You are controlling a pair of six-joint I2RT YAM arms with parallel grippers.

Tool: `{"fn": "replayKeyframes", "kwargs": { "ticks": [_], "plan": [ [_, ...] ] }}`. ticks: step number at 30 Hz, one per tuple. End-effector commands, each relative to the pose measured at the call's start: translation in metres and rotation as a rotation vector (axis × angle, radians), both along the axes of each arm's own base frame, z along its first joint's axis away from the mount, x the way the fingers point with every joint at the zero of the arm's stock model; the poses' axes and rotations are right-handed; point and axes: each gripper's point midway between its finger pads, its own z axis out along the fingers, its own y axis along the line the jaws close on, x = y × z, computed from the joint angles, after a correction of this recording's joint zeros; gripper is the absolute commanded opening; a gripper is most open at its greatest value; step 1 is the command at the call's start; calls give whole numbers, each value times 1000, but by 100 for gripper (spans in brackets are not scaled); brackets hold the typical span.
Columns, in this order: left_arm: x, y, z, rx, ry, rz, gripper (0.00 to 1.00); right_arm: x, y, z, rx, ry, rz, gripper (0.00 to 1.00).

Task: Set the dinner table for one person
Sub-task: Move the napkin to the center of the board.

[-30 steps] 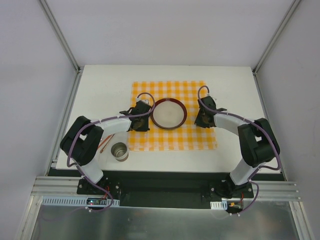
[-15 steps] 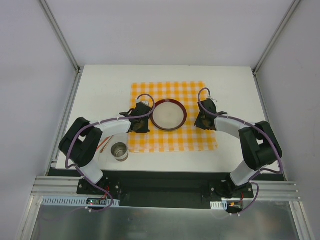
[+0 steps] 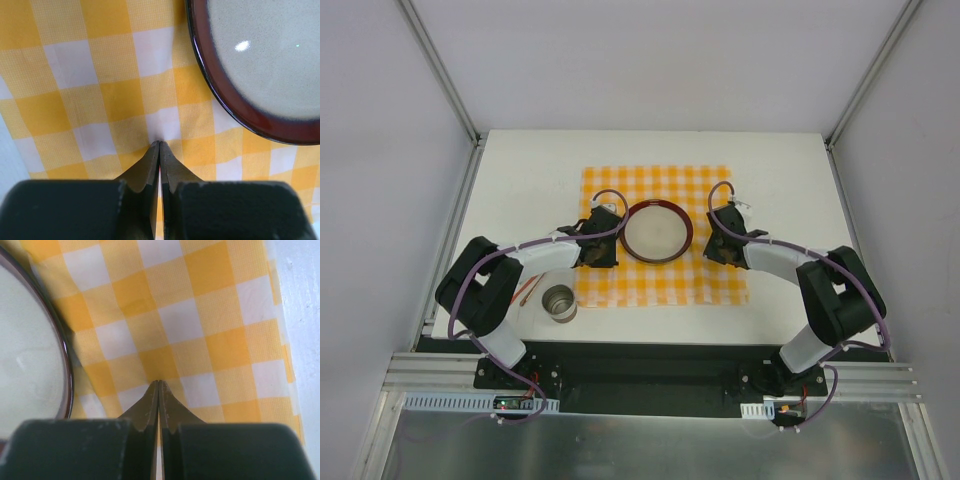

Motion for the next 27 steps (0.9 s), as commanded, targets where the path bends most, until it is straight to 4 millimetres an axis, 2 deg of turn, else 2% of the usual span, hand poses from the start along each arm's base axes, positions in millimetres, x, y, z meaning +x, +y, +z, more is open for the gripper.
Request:
{"fn": "replayKeyframes", "kwargs": {
  "ticks": [1,8,13,23,27],
  "plan": [
    [-37,29,-19,135,122,-5,0,-46,-5,-28,-43,155,15,0],
    [-42,34,-21,144,134,2,0,-48,-15,-26,-90,152,-13,0],
    [-45,35,-22,142,140,6,0,-45,-15,-22,-85,145,-29,0],
    [-44,35,-17,138,133,8,0,-24,-21,-7,-145,127,-47,1],
    [-39,33,-13,142,121,7,0,-21,-27,-5,-183,124,-67,7]
  ]
}}
